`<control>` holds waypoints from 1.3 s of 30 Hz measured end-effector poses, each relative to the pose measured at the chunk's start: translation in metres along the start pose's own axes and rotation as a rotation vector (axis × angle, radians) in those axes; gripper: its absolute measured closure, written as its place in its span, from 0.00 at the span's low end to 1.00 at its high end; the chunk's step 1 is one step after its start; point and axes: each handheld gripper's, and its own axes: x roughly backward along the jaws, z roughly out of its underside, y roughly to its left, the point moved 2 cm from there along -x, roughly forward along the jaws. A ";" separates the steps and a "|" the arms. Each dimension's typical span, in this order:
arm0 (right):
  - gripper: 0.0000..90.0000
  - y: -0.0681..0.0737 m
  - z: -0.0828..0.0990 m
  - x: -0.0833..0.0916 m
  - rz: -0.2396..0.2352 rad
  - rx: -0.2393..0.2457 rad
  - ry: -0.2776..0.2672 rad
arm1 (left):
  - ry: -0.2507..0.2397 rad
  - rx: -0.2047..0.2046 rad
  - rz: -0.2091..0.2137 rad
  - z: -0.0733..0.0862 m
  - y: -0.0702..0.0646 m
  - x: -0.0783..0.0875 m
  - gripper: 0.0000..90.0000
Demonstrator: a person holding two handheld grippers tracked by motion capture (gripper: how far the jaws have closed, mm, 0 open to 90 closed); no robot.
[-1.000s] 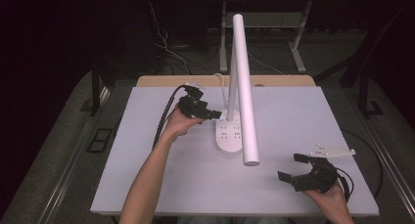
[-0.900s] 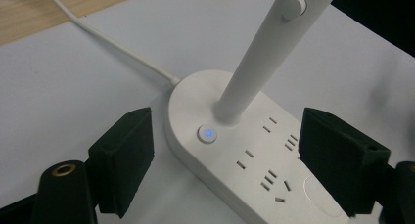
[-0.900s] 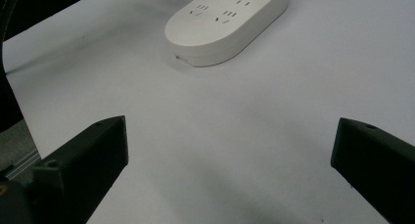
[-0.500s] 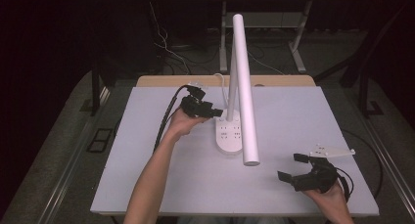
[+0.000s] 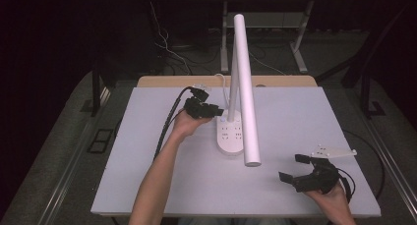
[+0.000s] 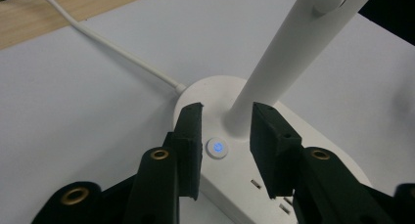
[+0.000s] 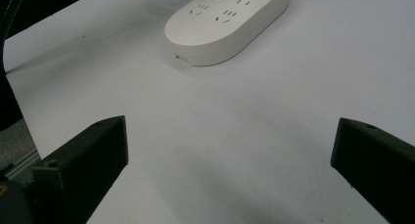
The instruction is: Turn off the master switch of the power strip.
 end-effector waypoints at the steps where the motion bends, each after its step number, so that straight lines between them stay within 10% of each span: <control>1: 0.00 0.000 0.000 0.000 0.000 -0.001 0.002 | 0.001 0.006 -0.001 0.000 -0.001 -0.001 0.74; 24: 0.00 0.000 -0.001 -0.002 -0.001 0.010 0.005 | 0.079 -0.020 0.008 0.010 0.003 -0.025 0.99; 39: 0.00 -0.001 -0.001 -0.002 -0.002 0.010 0.000 | 0.072 0.053 -0.015 0.012 0.004 -0.035 1.00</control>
